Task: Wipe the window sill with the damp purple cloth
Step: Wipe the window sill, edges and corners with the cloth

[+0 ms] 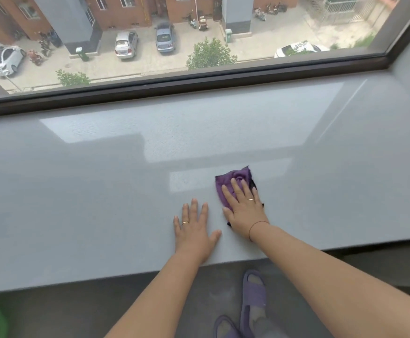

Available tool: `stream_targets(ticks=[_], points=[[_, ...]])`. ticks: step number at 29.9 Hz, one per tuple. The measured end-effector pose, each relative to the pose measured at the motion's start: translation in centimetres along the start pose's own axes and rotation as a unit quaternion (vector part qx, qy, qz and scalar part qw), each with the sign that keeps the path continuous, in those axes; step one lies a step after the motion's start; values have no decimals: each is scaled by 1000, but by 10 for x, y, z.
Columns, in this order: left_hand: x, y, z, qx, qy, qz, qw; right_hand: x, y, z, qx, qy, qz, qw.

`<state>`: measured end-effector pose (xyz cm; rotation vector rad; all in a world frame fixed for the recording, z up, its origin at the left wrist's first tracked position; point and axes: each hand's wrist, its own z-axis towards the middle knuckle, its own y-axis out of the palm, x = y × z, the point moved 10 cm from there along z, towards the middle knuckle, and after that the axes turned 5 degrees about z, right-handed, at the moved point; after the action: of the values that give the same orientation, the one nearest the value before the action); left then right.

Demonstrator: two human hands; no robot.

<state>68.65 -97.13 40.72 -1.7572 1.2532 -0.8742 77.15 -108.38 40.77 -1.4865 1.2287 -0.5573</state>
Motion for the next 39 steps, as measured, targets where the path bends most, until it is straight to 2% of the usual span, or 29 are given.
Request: stream_targets(ticks=[2,4,9,11,13,18,20,22,27,31,33,36,39], points=[[4,3,-5,-3,6,5,1000,-10,9,-15,-22,-75,-19,997],[5,4,-10,-5,11,4,1000,7,4,-20,-22,-91,-31,995],[-2,8,-24,-15,21,5,1000,88,-15,-34,13,80,-30,996],[-4,10,-27,-19,29,10,999,89,-14,-39,28,140,2,990],[-5,8,-27,-14,33,11,999,61,-7,-40,37,153,28,987],[-10,8,-34,6,10,13,1000,-54,41,-70,-7,-54,-5,999],[-15,11,-40,11,-1,19,1000,-54,40,-77,-10,-100,-18,995],[-19,13,-45,11,0,23,1000,-28,30,-79,1,-110,-36,993],[-18,16,-51,4,-5,30,1000,87,0,-90,18,57,-57,997],[-11,18,-52,1,-19,33,999,77,2,-94,36,157,-4,987],[-8,18,-52,2,-26,33,999,31,18,-96,30,118,-3,993],[-8,17,-52,0,-22,32,999,-36,47,-109,1,-17,-17,1000],[-9,16,-52,-1,-17,29,999,-36,46,-115,0,-104,-34,994]])
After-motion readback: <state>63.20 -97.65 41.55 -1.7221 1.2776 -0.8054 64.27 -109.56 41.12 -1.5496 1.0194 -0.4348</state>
